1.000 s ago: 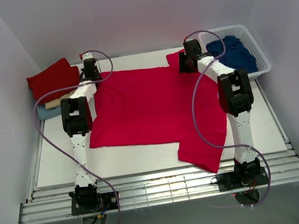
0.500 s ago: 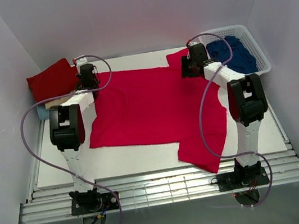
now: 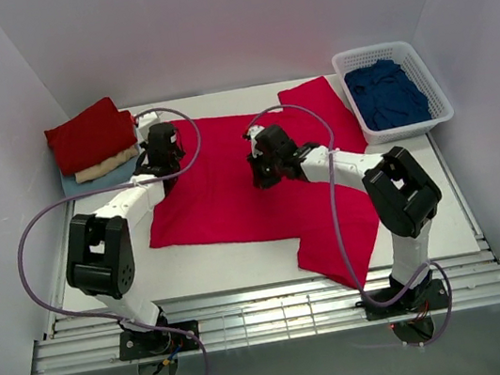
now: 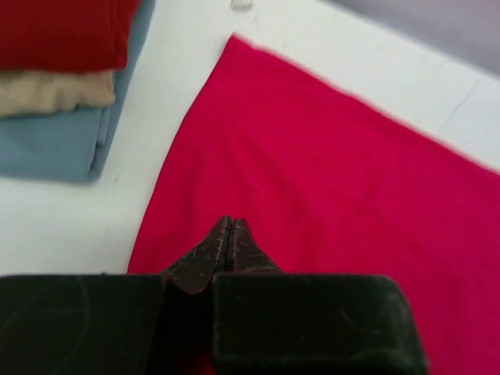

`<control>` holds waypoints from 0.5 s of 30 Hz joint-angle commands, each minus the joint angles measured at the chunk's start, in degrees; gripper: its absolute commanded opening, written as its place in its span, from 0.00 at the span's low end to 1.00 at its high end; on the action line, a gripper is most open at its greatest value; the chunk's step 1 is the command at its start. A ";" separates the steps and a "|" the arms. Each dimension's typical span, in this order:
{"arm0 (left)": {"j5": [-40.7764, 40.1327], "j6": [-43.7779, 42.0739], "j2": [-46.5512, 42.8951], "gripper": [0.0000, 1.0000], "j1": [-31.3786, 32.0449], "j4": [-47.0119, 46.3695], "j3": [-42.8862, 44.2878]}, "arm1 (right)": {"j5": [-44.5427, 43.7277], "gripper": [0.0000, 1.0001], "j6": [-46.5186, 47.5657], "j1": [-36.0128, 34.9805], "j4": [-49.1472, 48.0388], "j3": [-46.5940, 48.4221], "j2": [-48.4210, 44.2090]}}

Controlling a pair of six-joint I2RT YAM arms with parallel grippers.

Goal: Fold and stack the t-shirts
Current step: Flatten the tshirt out

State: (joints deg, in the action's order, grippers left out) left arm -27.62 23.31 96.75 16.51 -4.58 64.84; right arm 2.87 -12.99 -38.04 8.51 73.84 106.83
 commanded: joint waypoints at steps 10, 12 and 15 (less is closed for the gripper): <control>-2.27 2.35 -6.05 0.02 -0.17 3.53 -5.07 | 14.17 0.08 -5.81 -6.60 -9.56 2.96 5.05; -2.44 2.35 -6.05 0.02 -0.17 3.70 -5.07 | 15.41 0.08 -6.16 -7.92 -9.83 3.85 6.80; -2.09 2.09 -5.78 0.02 -0.17 3.00 -4.99 | 16.37 0.08 -6.60 -9.24 -9.57 5.34 9.18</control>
State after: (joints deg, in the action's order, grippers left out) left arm -29.19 25.15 93.56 16.51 -0.84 60.36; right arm 15.66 -18.22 -45.69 1.34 76.16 114.26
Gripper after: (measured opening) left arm 0.062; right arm 0.078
